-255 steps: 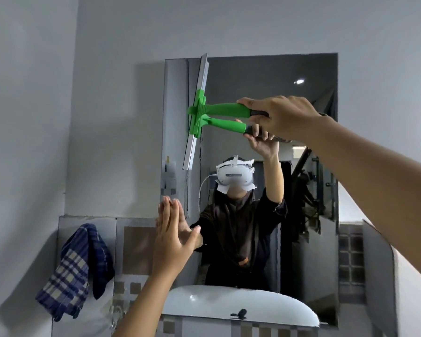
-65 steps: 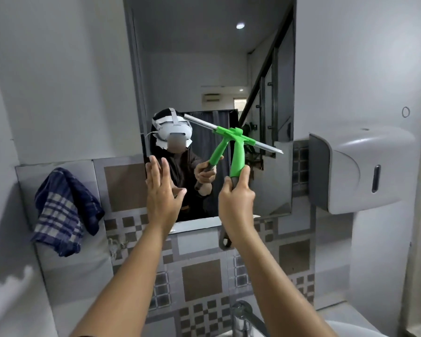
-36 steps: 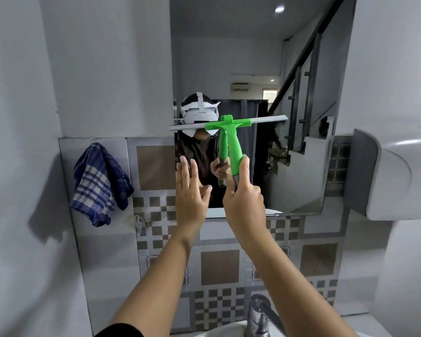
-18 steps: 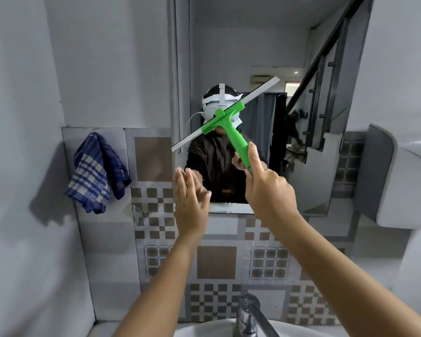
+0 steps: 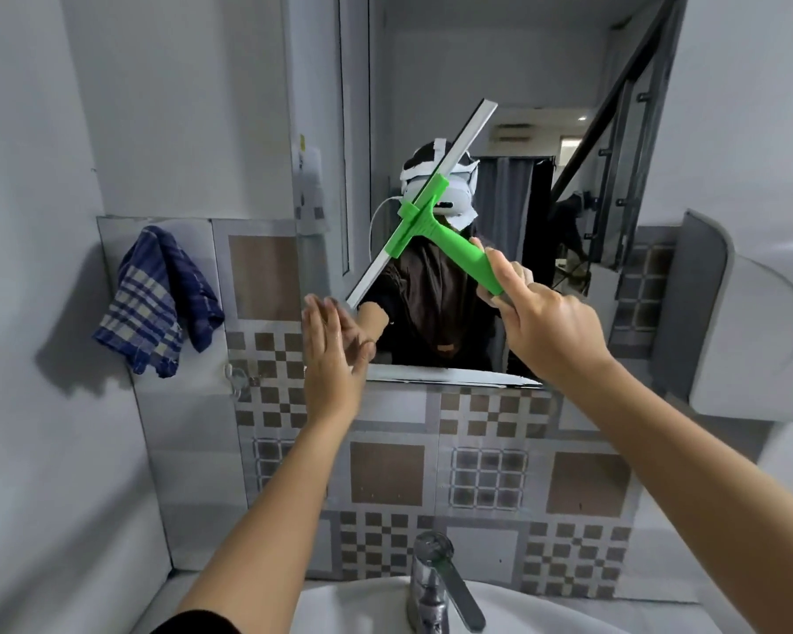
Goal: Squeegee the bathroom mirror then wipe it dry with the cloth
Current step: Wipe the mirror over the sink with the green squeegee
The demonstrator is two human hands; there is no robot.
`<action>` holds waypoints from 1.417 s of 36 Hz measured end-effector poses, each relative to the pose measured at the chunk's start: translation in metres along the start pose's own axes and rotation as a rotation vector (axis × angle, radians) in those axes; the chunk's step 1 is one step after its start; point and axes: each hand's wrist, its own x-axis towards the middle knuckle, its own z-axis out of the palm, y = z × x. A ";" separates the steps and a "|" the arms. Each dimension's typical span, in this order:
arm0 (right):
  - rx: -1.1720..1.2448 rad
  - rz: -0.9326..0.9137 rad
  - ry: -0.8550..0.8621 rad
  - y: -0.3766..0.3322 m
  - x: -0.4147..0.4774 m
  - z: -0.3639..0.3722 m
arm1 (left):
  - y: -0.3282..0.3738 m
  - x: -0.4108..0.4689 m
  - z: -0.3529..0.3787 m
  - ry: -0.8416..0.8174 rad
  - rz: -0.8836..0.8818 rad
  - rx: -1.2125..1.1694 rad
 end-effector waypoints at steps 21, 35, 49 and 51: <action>-0.075 -0.034 -0.058 0.044 -0.039 -0.018 | 0.047 0.101 -0.053 0.141 0.221 0.169; 0.018 0.167 -0.098 0.052 -0.075 -0.020 | 0.064 0.167 -0.068 0.098 0.452 0.182; 0.319 0.649 -0.048 -0.013 -0.110 0.006 | 0.045 0.177 -0.055 0.154 0.490 0.178; 0.357 0.719 -0.035 -0.024 -0.109 0.010 | 0.043 0.177 -0.056 0.136 0.508 0.174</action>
